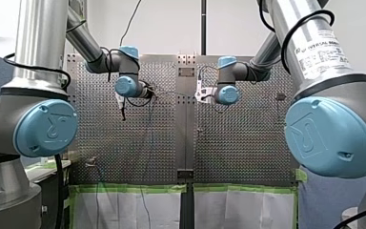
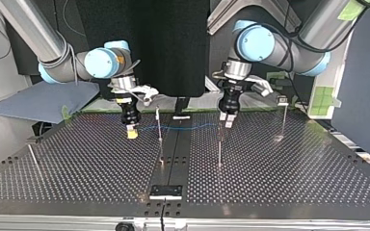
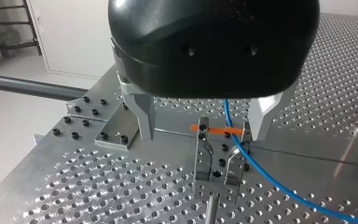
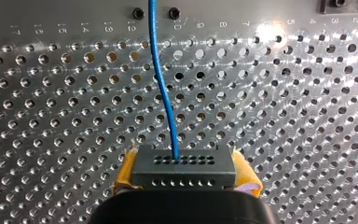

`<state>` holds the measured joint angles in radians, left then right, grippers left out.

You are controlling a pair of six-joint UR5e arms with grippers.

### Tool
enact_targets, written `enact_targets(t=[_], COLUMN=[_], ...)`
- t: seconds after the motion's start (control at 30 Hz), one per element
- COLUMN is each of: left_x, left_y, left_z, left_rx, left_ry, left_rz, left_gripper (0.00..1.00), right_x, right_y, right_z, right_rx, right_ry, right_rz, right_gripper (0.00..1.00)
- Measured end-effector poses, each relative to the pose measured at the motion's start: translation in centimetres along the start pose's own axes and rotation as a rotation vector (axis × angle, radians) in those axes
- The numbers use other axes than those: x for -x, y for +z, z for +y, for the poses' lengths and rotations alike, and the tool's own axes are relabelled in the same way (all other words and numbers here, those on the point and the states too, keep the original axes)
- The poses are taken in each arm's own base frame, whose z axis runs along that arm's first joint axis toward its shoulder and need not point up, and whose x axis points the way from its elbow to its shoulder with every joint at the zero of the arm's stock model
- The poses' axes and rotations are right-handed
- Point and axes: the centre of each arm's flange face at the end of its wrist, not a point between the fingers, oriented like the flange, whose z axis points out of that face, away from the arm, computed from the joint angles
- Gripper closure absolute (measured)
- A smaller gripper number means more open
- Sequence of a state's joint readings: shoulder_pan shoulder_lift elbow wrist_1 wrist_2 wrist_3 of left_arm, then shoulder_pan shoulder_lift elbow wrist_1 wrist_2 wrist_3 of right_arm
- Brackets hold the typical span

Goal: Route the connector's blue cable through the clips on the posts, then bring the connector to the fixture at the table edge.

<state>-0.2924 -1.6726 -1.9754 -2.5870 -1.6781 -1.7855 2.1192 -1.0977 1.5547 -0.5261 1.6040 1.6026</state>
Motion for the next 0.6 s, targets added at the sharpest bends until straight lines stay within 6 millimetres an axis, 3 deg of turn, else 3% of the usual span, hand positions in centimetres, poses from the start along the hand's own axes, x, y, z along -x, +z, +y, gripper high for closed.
enact_targets(t=[0.6], left_x=[-0.19], left_y=[-0.29], left_z=[-0.96], left_rx=[-0.033], left_ry=[-0.011], left_rz=[0.006], left_gripper=[0.0], right_x=[0.07], right_y=[-0.08], right_z=[-0.02], right_rx=[0.0], right_ry=[-0.001], right_rz=[-0.007], right_gripper=[1.0])
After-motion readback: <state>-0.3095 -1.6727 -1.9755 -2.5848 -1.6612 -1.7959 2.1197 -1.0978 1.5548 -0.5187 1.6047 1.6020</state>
